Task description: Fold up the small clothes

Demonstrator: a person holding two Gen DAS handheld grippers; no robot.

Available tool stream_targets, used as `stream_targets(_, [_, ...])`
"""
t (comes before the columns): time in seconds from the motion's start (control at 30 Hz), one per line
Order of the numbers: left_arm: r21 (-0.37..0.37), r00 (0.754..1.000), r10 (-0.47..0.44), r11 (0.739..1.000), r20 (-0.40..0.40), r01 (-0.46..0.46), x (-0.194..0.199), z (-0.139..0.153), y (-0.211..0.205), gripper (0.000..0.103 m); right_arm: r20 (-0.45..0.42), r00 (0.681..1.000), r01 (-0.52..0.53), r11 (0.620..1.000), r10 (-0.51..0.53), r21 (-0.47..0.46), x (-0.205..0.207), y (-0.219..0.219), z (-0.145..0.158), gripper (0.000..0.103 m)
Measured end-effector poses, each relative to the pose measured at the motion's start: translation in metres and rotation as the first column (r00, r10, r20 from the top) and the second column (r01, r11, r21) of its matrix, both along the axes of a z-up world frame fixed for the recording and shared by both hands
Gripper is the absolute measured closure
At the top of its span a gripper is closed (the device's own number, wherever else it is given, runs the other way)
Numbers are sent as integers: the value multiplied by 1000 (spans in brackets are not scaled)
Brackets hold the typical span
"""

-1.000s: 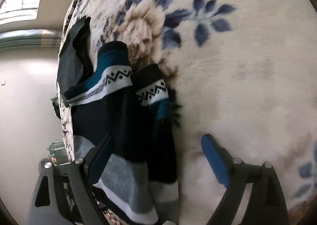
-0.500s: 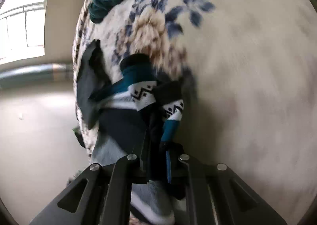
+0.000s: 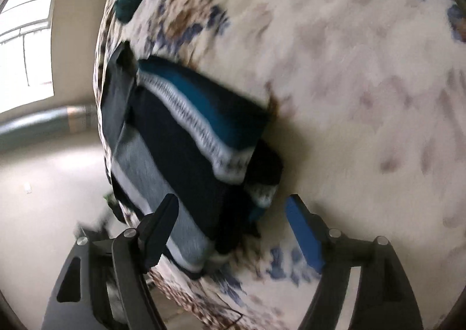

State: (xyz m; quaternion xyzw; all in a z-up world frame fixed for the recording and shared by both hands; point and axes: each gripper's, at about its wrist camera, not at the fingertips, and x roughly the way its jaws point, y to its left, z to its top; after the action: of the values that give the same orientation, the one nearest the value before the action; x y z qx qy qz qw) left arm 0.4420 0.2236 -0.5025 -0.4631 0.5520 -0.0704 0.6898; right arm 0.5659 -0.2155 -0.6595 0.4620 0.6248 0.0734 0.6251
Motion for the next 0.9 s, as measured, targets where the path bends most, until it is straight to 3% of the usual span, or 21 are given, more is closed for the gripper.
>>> stream_targets(0.07, [9, 1000, 3, 1000, -23, -3, -14, -14, -12, 28, -38, 999, 13, 1000, -13, 20, 11, -2, -18, 25])
stream_targets(0.13, [66, 1000, -15, 998, -9, 16, -21, -24, -23, 28, -19, 1000, 7, 998, -5, 58, 19, 6, -28, 25])
stream_targets(0.17, [90, 1000, -6, 996, 12, 5, -20, -24, -25, 30, 0, 1000, -3, 998, 3, 56, 22, 10, -30, 35])
stream_targets(0.2, [97, 999, 2, 995, 35, -5, -18, -23, -27, 36, 16, 1000, -17, 998, 16, 61, 24, 18, -29, 55])
stream_targets(0.23, [105, 999, -9, 994, 49, 3, -13, -20, -29, 44, 8, 999, -44, 997, 43, 69, 25, 30, -29, 86])
stream_targets(0.27, [125, 998, -36, 992, 57, 29, -4, -17, -30, 60, 12, 999, -39, 998, 38, 57, 26, 34, -27, 86])
stream_targets(0.3, [134, 996, -58, 990, 63, 49, 5, -14, -31, 64, 24, 999, -32, 999, 31, 44, 21, 40, -20, 86])
stream_targets(0.47, [210, 983, -156, 968, 91, 134, 53, 6, -10, 64, 35, 999, 1, 997, -4, 78, -5, 56, 5, 87])
stream_targets(0.57, [231, 981, -193, 956, 32, 181, 55, 7, 0, 57, 13, 997, -72, 997, 72, -26, -17, 56, 14, 77])
stream_targets(0.63, [246, 984, -177, 955, 26, 165, 41, 16, 6, 45, 15, 996, -87, 992, 88, -94, -21, 47, 22, 75])
stream_targets(0.67, [253, 987, -160, 956, 31, 147, 29, 22, 9, 32, 19, 997, -78, 991, 81, -109, -26, 38, 28, 74])
stream_targets(0.77, [249, 994, -105, 964, 20, 97, -3, 25, 7, 31, 34, 998, -55, 987, 61, -149, -22, 22, 38, 61])
stream_targets(0.9, [247, 997, -70, 966, -33, 77, -26, 4, -11, 31, 61, 997, -28, 985, 39, -170, -15, 12, 33, 64])
